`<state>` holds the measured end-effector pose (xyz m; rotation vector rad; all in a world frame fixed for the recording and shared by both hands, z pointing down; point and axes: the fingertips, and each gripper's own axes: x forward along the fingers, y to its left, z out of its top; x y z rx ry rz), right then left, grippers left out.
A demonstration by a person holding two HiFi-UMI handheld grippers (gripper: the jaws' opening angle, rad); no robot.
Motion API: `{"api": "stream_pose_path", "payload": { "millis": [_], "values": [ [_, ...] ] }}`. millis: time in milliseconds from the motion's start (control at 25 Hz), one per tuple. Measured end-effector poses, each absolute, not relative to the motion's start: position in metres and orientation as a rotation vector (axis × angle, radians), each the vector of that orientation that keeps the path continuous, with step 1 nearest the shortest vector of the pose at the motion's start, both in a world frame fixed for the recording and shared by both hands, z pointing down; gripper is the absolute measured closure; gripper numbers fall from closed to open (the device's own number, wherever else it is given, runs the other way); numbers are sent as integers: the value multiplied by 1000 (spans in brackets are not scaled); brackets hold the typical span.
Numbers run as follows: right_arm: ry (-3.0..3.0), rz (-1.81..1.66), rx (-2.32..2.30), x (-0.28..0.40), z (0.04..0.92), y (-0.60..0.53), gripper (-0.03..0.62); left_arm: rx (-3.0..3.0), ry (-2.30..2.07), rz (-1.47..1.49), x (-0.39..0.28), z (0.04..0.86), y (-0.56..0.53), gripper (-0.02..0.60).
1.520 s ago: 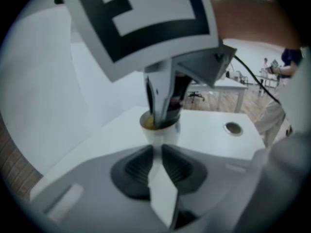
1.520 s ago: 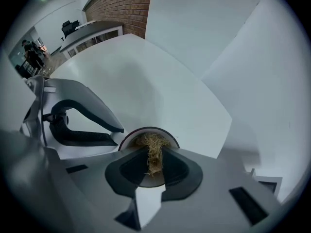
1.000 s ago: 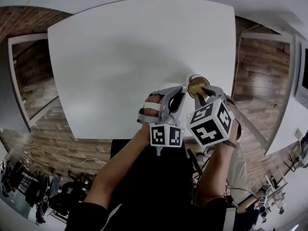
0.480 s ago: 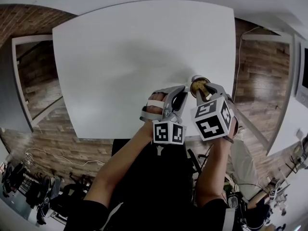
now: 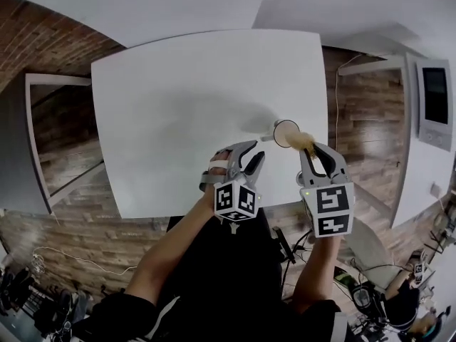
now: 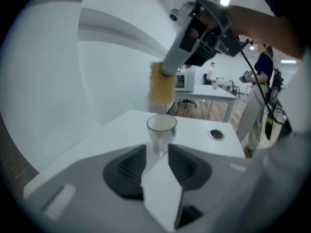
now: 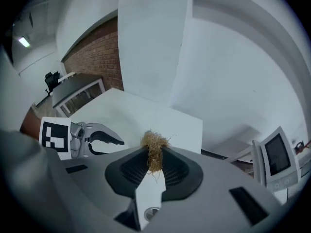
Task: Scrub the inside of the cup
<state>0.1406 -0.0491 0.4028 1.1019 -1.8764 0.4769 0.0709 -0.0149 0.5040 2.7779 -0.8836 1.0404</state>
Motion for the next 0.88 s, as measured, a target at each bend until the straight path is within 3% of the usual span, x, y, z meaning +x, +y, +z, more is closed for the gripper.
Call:
{"api": "stream_pose_path", "payload": {
  "millis": [160, 280, 360, 880],
  "values": [
    [-1923, 490, 1272, 140, 376, -21, 539, 2792, -923, 864, 53, 458, -4, 443],
    [-2006, 523, 1433, 129, 354, 14, 539, 2813, -1011, 742, 29, 416, 2, 546],
    [-2063, 553, 1571, 121, 340, 39, 539, 2847, -1025, 678, 13, 391, 13, 576],
    [-2343, 421, 2020, 90, 264, 111, 539, 2961, -1092, 341, -31, 287, 71, 578]
  ]
}}
